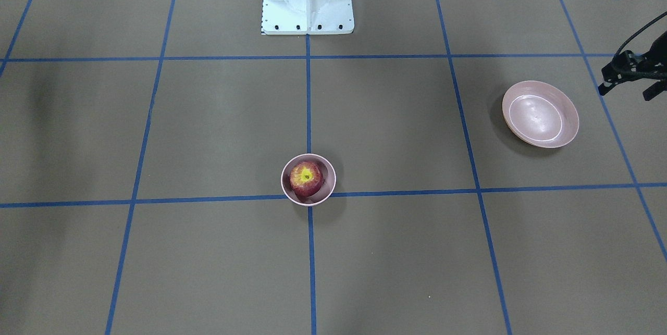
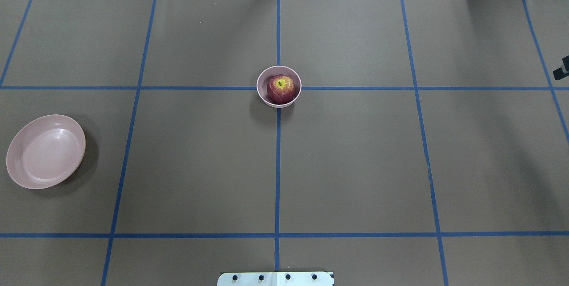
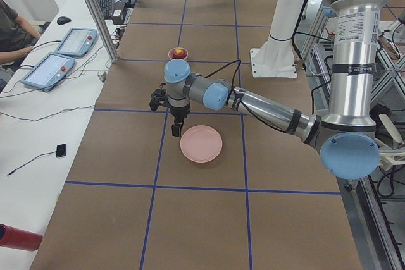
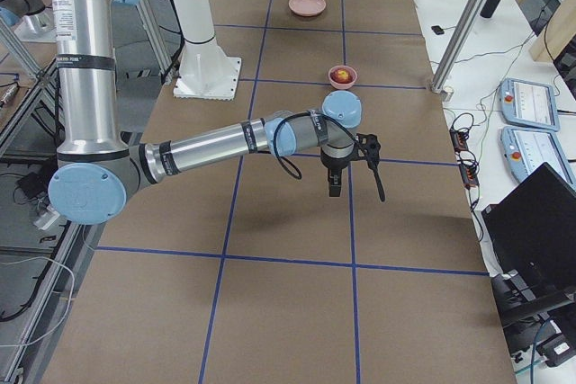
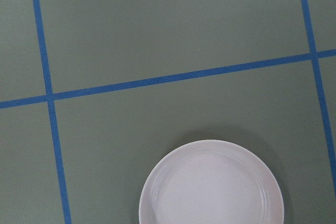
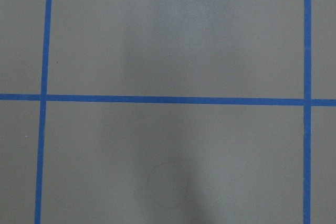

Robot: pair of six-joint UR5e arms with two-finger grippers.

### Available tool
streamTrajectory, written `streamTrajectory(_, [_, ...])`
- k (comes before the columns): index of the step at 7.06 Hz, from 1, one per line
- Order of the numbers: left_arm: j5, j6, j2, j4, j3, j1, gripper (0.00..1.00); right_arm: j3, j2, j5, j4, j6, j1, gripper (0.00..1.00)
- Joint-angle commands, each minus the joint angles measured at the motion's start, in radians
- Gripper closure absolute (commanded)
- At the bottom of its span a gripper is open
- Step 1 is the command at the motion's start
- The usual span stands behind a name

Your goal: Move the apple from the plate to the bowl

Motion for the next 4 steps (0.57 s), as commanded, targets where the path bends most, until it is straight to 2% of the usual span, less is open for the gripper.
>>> streamTrajectory(1, [0.0,0.003,0.0,0.0,0.006,0.0,0.02,-0.002,0.0,-0.001,0.0,0.001,-0.002,0.0])
streamTrajectory(4, [-0.002,0.002,0.0,0.0,0.007,0.0,0.02,-0.002,0.002,-0.002,0.0,0.002,-0.002,0.0])
